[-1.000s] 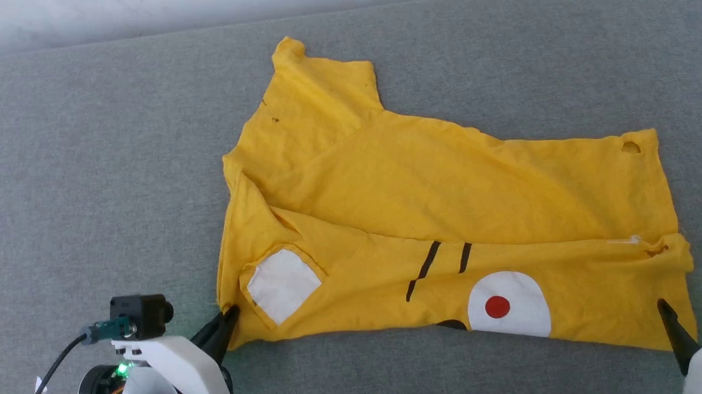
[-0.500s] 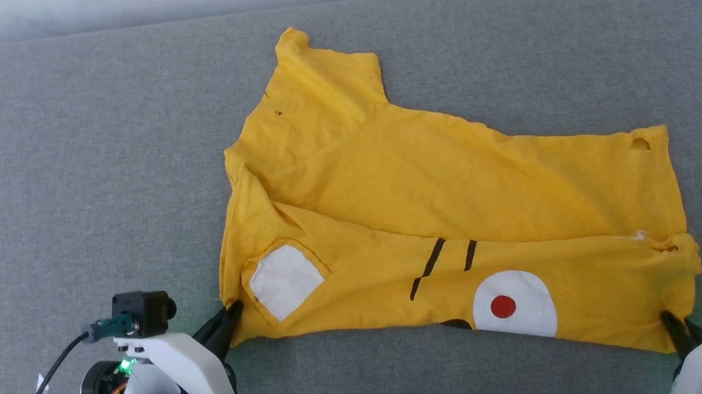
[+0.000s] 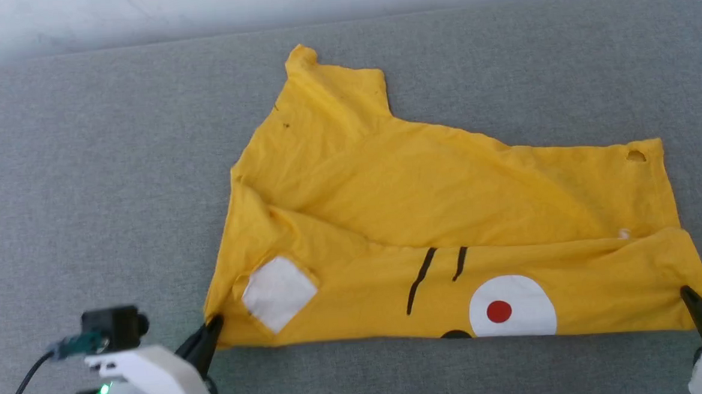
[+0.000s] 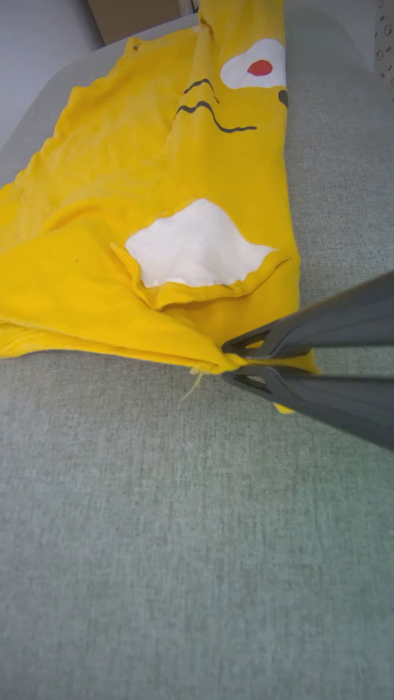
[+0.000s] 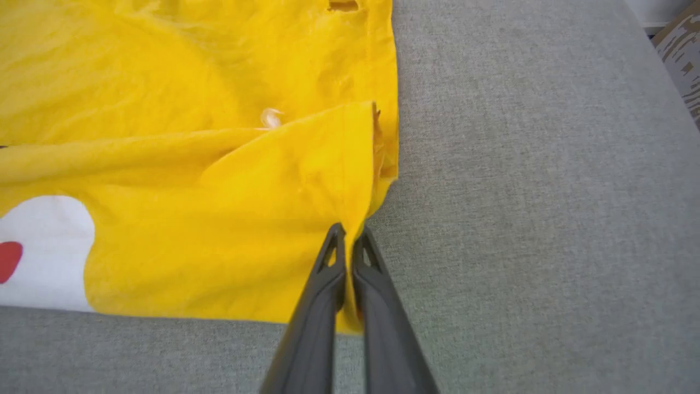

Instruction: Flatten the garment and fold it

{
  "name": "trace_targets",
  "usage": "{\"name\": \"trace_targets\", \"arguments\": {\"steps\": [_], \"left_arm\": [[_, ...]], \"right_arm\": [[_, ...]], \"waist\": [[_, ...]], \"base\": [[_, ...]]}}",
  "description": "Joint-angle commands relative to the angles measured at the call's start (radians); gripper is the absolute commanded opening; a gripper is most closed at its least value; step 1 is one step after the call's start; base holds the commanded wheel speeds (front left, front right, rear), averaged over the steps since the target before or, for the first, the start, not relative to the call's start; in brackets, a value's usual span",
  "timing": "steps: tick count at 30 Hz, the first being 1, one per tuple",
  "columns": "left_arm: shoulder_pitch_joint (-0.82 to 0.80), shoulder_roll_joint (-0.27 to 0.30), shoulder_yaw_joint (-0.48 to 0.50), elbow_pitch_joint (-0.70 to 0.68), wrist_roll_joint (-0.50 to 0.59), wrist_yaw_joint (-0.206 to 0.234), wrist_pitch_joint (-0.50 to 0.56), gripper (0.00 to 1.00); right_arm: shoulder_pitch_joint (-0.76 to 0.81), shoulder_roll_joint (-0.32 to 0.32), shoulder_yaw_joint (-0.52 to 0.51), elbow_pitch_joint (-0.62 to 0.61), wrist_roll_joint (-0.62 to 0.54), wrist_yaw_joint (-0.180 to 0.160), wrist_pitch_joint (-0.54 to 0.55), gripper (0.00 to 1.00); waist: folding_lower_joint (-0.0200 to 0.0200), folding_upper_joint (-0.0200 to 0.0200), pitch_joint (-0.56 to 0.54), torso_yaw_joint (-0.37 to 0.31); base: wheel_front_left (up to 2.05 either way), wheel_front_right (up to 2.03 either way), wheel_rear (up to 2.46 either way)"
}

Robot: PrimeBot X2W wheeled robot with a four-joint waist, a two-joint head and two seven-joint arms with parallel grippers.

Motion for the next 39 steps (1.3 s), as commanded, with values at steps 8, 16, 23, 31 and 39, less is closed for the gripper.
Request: {"name": "trace_targets", "arguments": {"steps": [8,16,23,31,39], "left_arm": [[0.217,0.01,0.071,-0.083,-0.067,0.093,0.007,0.0],[0.32,-0.048,0.06,-0.076,-0.114,0.091,-0.026,0.0],[0.251,-0.095,0.042,-0.026,-0.109,0.04,-0.083,1.0],[0.181,-0.074,0.1,-0.087,-0.087,0.004,-0.156,1.0],[-0.097,0.032,0.163,-0.156,0.176,0.046,-0.291,1.0]], "right_arm": [[0.11,0.036,-0.045,-0.091,0.012,-0.001,0.098,0.0],[0.176,0.042,-0.088,-0.083,-0.005,-0.001,0.148,0.0],[0.145,0.057,-0.086,-0.052,-0.019,-0.001,0.094,1.0],[0.09,0.044,-0.08,-0.1,-0.022,-0.001,0.027,1.0],[-0.04,0.017,-0.026,-0.165,-0.122,-0.001,-0.149,1.0]], "waist": [[0.0,0.0,-0.032,0.031],[0.0,0.0,-0.03,0.051],[0.0,0.0,-0.037,0.057],[0.0,0.0,-0.029,0.039],[0.0,0.0,0.061,0.009]], "base": [[0.0,0.0,0.0],[0.0,0.0,0.0],[0.0,0.0,0.0],[0.0,0.0,0.0],[0.0,0.0,0.0]]}}
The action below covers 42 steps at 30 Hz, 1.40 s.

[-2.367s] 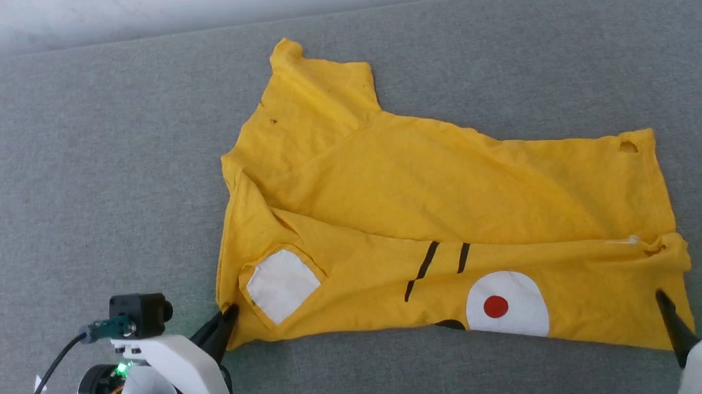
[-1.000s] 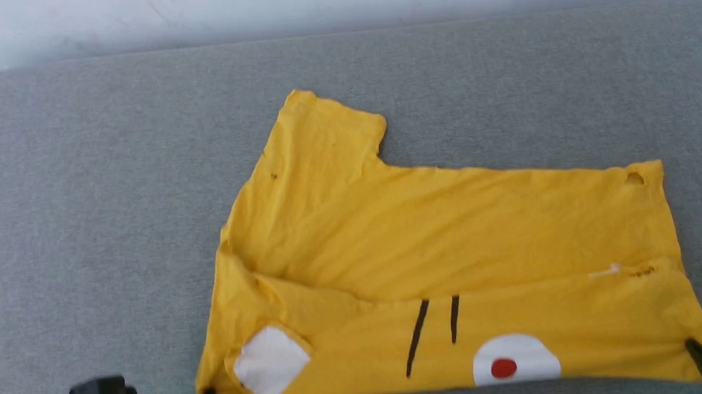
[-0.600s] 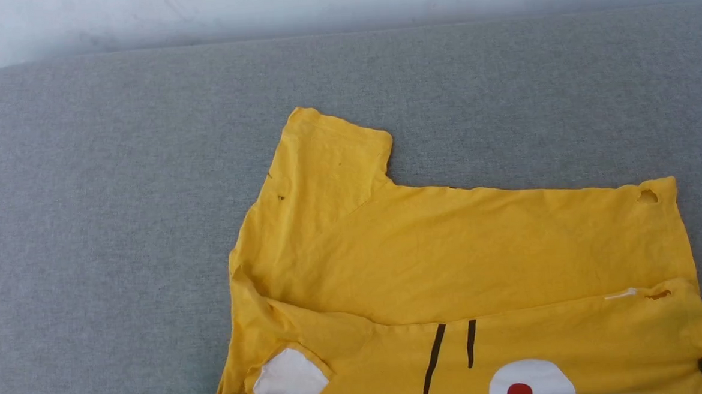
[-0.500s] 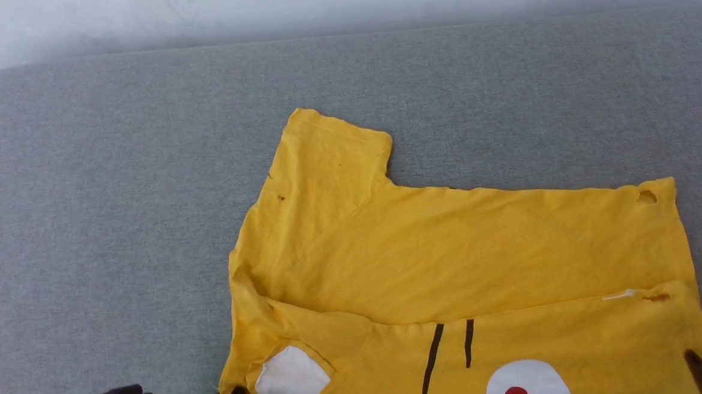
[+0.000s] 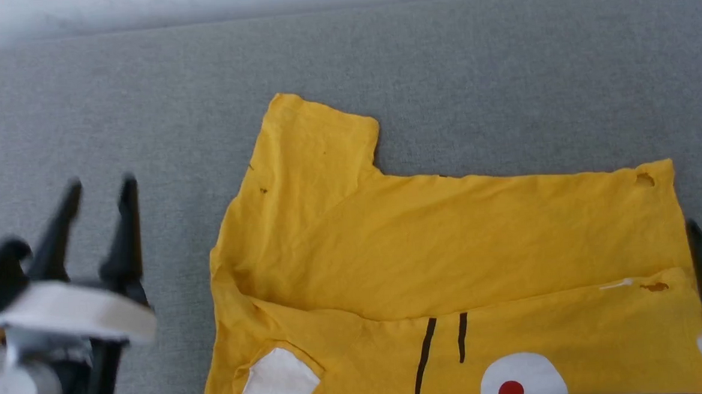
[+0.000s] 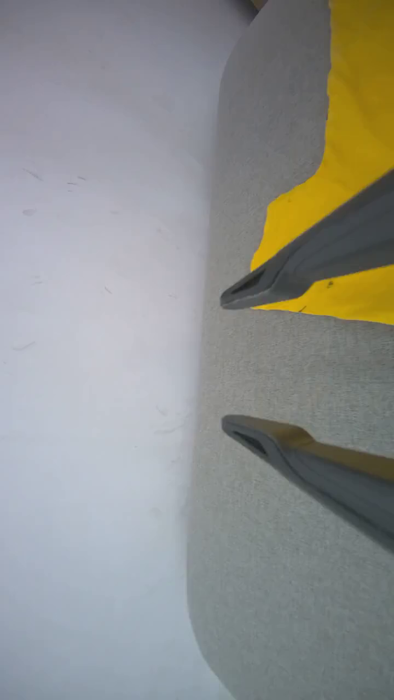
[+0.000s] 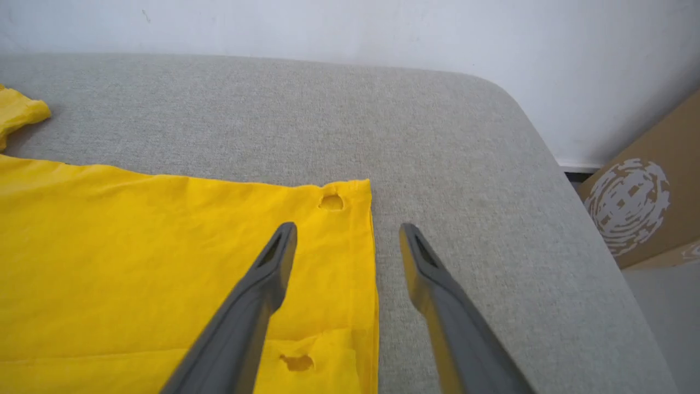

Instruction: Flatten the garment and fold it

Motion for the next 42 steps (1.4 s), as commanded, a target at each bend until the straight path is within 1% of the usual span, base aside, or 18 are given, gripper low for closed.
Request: {"name": "trace_targets", "arguments": {"steps": [1,3,6,11,14,18,21,25,31,35,36,37,38,42], "left_arm": [[-0.1,0.018,-0.011,0.015,0.043,-0.004,-0.003,1.0],[-0.205,0.044,-0.047,0.05,0.08,-0.029,0.03,1.0],[-0.375,0.06,-0.11,0.106,0.107,-0.079,0.105,1.0],[-0.621,0.056,-0.204,0.224,0.103,-0.174,0.257,1.0],[-0.72,0.05,-0.247,0.291,0.084,-0.218,0.354,1.0],[-0.795,0.054,-0.29,0.369,0.067,-0.252,0.475,1.0],[-0.823,0.057,-0.305,0.406,0.049,-0.267,0.533,1.0],[-0.839,0.059,-0.304,0.431,0.029,-0.27,0.564,1.0],[-0.841,0.084,-0.297,0.47,0.047,-0.246,0.572,1.0],[-0.826,0.086,-0.303,0.495,0.035,-0.239,0.602,1.0],[-0.819,0.086,-0.308,0.501,0.024,-0.24,0.622,0.92],[-0.814,0.085,-0.31,0.503,0.013,-0.242,0.636,0.34],[-0.811,0.082,-0.308,0.5,0.003,-0.242,0.642,0.0],[-0.805,0.077,-0.302,0.49,-0.004,-0.243,0.621,0.0]], "right_arm": [[-0.047,-0.008,0.032,-0.005,-0.012,-0.002,-0.028,1.0],[-0.087,-0.007,0.066,-0.005,-0.021,-0.002,-0.054,1.0],[-0.133,-0.013,0.105,0.002,-0.02,-0.002,-0.071,1.0],[-0.171,-0.025,0.134,0.012,-0.01,-0.002,-0.089,1.0],[-0.181,-0.028,0.146,0.024,-0.002,-0.002,-0.093,1.0],[-0.192,-0.028,0.164,0.043,0.008,-0.002,-0.098,1.0],[-0.199,-0.026,0.173,0.058,0.014,-0.002,-0.103,1.0],[-0.209,-0.024,0.178,0.074,0.02,-0.002,-0.116,1.0],[-0.221,-0.022,0.177,0.085,0.026,-0.002,-0.13,1.0],[-0.228,-0.023,0.175,0.088,0.027,-0.002,-0.133,1.0],[-0.23,-0.023,0.174,0.089,0.027,-0.002,-0.133,1.0],[-0.232,-0.024,0.173,0.09,0.027,-0.002,-0.132,1.0],[-0.235,-0.028,0.173,0.09,0.026,-0.002,-0.129,1.0],[-0.256,-0.05,0.176,0.083,0.021,-0.002,-0.124,1.0]], "waist": [[0.0,0.0,0.06,-0.023],[0.0,0.0,0.09,-0.032],[0.0,0.0,0.128,-0.042],[0.0,0.0,0.187,-0.064],[0.0,0.0,0.217,-0.083],[0.0,0.0,0.252,-0.111],[0.0,0.0,0.268,-0.13],[0.0,0.0,0.287,-0.15],[0.0,0.0,0.315,-0.167],[0.0,0.0,0.325,-0.17],[0.0,0.0,0.327,-0.17],[0.0,0.0,0.329,-0.169],[0.0,0.0,0.33,-0.167],[0.0,0.0,0.327,-0.157]], "base": [[0.0,0.0,0.0],[0.0,0.0,0.0],[0.0,0.0,0.0],[0.0,0.0,0.0],[0.0,0.0,0.0],[0.0,0.0,0.0],[0.0,0.0,0.0],[0.0,0.0,0.0],[0.0,0.0,0.0],[0.0,0.0,0.0],[0.0,0.0,0.0],[0.0,0.0,0.0],[0.0,0.0,0.0],[0.0,0.0,0.0]]}}
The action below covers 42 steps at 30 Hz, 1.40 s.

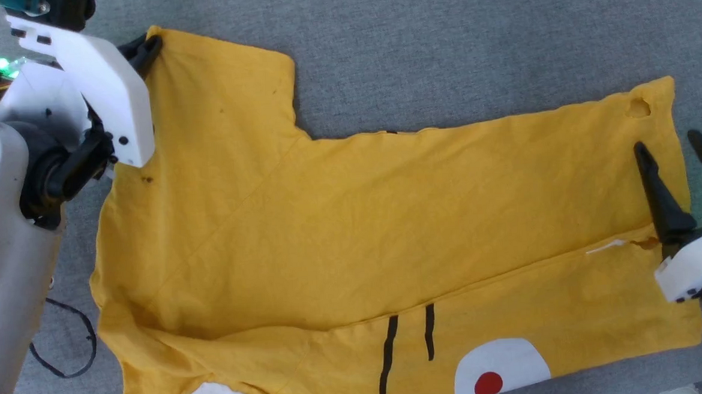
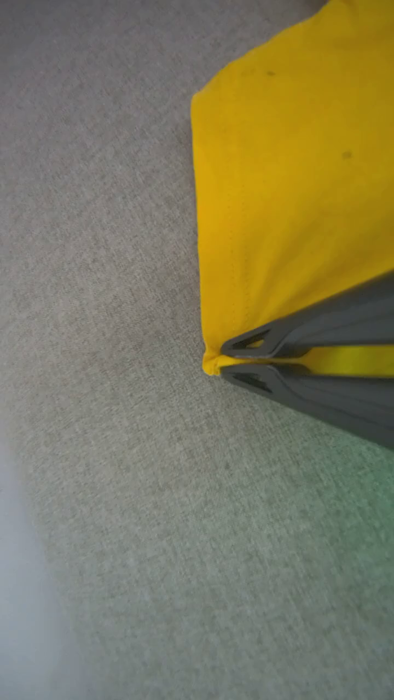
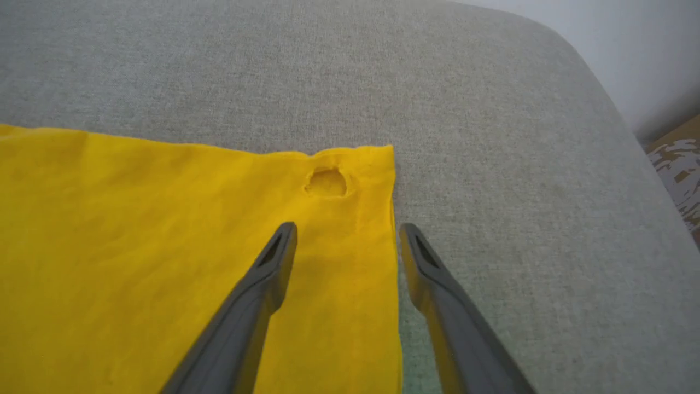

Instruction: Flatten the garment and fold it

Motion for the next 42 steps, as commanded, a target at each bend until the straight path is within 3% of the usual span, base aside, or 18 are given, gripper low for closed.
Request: {"name": "trace_targets", "arguments": {"steps": [1,7,14,26,27,28,29,35,42], "left_arm": [[0.026,-0.003,-0.013,0.016,0.001,0.001,-0.001,0.0],[0.038,-0.005,-0.005,0.011,0.006,-0.006,-0.06,0.0],[0.043,-0.012,-0.008,0.004,0.003,-0.005,-0.078,0.0],[0.033,-0.02,-0.014,-0.004,0.001,0.005,-0.08,0.0],[0.033,-0.019,-0.014,-0.004,0.0,0.006,-0.079,0.0],[0.033,-0.018,-0.015,-0.004,0.0,0.006,-0.078,0.0],[0.033,-0.018,-0.015,-0.004,-0.001,0.007,-0.077,0.0],[0.035,-0.017,-0.012,-0.006,-0.002,0.008,-0.094,0.0],[0.048,-0.023,0.021,-0.016,-0.001,0.004,-0.203,0.0]], "right_arm": [[-0.033,-0.013,-0.002,-0.01,-0.002,-0.001,0.003,1.0],[-0.123,-0.082,-0.006,-0.054,0.035,-0.001,0.04,1.0],[-0.208,-0.184,0.01,0.028,0.146,-0.001,0.237,1.0],[-0.279,-0.198,0.04,0.202,0.273,-0.001,0.435,1.0],[-0.278,-0.197,0.043,0.208,0.281,-0.001,0.457,0.86],[-0.279,-0.194,0.041,0.213,0.29,-0.001,0.477,0.37],[-0.28,-0.191,0.04,0.214,0.298,-0.001,0.495,0.0],[-0.293,-0.172,0.02,0.193,0.294,-0.001,0.529,0.0],[-0.299,-0.175,0.007,0.159,0.27,-0.001,0.451,0.0]], "waist": [[0.0001,0.0,-0.007,0.006],[0.0001,0.0,-0.036,0.02],[0.0001,0.0,-0.043,0.042],[0.0001,0.0,-0.007,0.08],[0.0001,0.0,-0.006,0.081],[0.0001,0.0,-0.006,0.082],[0.0001,0.0,-0.006,0.084],[0.0001,0.0,-0.021,0.084],[0.0001,0.0,-0.075,0.082]], "base": [[0.0,0.0,0.0],[0.0,0.0,0.0],[0.0,0.0,0.0],[0.0,0.0,0.0],[0.0,0.0,0.0],[0.0,0.0,0.0],[0.0,0.0,0.0],[0.0,0.0,0.0],[0.0,0.0,0.0]]}}
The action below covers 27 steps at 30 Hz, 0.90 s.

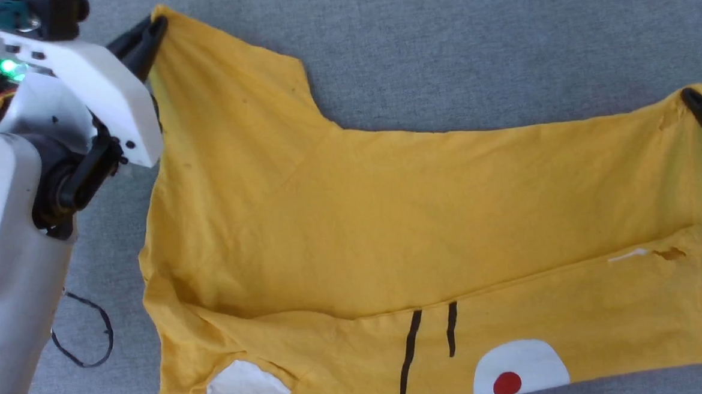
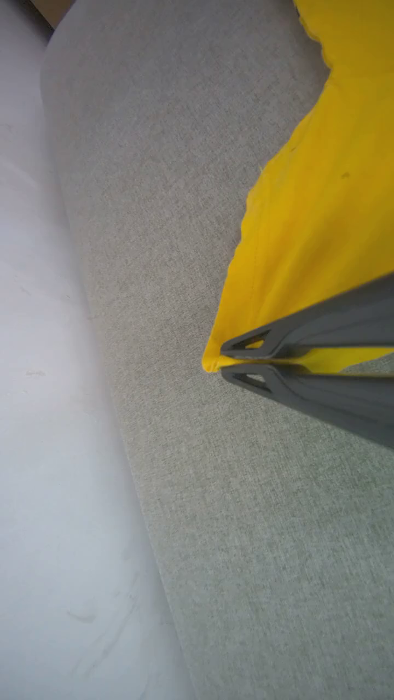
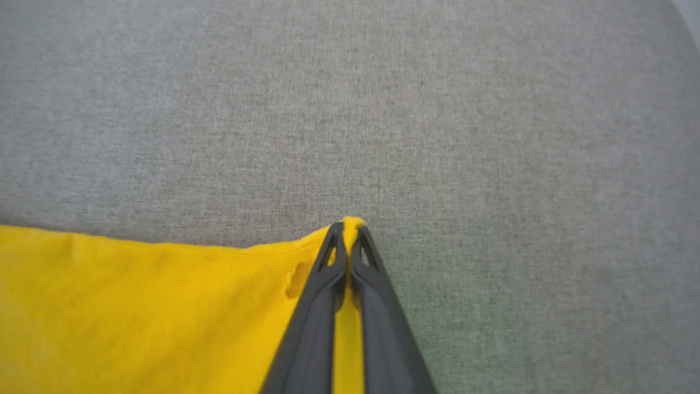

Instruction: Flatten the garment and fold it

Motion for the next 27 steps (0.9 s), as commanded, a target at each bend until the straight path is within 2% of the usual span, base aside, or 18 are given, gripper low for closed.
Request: {"name": "trace_targets", "arguments": {"steps": [1,5,10,19,27], "left_arm": [[0.022,-0.001,0.019,-0.008,-0.004,0.002,-0.038,0.0],[0.075,0.003,0.057,-0.039,-0.021,0.005,-0.118,0.0],[0.221,0.016,0.099,-0.131,-0.055,0.021,-0.195,0.0],[0.571,0.031,0.146,-0.325,-0.096,0.086,-0.297,0.0],[0.818,0.008,0.144,-0.364,-0.135,0.136,-0.336,0.0]], "right_arm": [[0.004,0.001,-0.001,-0.011,-0.006,-0.001,-0.03,0.0],[0.038,0.0,-0.009,-0.033,0.0,-0.001,-0.091,0.0],[0.128,0.009,-0.04,-0.076,0.006,-0.001,-0.151,0.0],[0.354,0.093,-0.117,-0.118,0.013,-0.001,-0.196,0.0],[0.505,0.142,-0.142,-0.113,0.008,-0.001,-0.202,0.0]], "waist": [[0.0,0.0,-0.033,0.001],[0.0,0.0,-0.088,0.008],[0.0,0.0,-0.166,0.028],[0.0,0.0,-0.271,0.056],[0.0,0.0,-0.304,0.064]], "base": [[0.0,0.0,0.0],[0.0,0.0,0.0],[0.0,0.0,0.0],[0.0,0.0,0.0],[0.0,0.0,0.0]]}}
